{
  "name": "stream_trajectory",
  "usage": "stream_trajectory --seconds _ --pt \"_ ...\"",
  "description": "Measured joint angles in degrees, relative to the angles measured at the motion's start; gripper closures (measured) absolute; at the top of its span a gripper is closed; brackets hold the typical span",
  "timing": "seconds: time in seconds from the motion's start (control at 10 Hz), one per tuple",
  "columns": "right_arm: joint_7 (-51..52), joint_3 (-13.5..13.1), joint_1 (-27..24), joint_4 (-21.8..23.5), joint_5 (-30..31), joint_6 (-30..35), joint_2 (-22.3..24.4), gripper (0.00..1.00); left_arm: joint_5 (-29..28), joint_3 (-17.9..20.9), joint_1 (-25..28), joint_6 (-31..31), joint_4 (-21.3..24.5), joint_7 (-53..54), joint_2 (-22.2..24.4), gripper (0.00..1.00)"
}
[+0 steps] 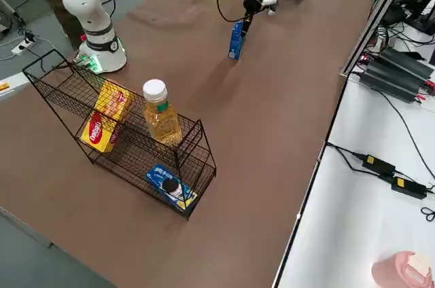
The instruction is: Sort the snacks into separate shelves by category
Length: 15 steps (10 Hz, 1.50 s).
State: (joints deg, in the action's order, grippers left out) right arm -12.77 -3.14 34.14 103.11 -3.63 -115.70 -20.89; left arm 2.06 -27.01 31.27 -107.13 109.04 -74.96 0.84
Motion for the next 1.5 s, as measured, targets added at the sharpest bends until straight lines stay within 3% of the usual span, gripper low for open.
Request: stream_trajectory --seconds 0.3,0.5,0.8,1.2,1.5 --pt "6.8 -2.0 -0.7 -2.9 3.6 7.5 0.3 0.42 0.0 -8.3 -0.6 0.0 -5.8 -6.8 -4.2 0.73" --pt "11.5 -3.1 -1.0 -4.1 6.9 11.6 0.9 0.43 0.0 -11.7 -3.9 0.0 -8.1 -8.7 -6.4 0.73" --pt "22.3 -4.2 -2.7 -4.7 13.8 17.1 1.5 0.43 -2.8 -12.1 -13.0 0.0 -12.0 -16.2 -12.3 0.73" --pt "38.5 -4.8 -6.7 -6.6 24.7 23.5 1.8 0.43 -10.2 -11.9 -26.7 -1.0 -22.4 -33.8 -26.7 0.73" --pt "49.7 -5.0 -12.7 -6.7 31.5 23.9 2.4 0.43 -12.0 -10.7 -36.6 -8.9 -26.5 -42.8 -34.7 0.73"
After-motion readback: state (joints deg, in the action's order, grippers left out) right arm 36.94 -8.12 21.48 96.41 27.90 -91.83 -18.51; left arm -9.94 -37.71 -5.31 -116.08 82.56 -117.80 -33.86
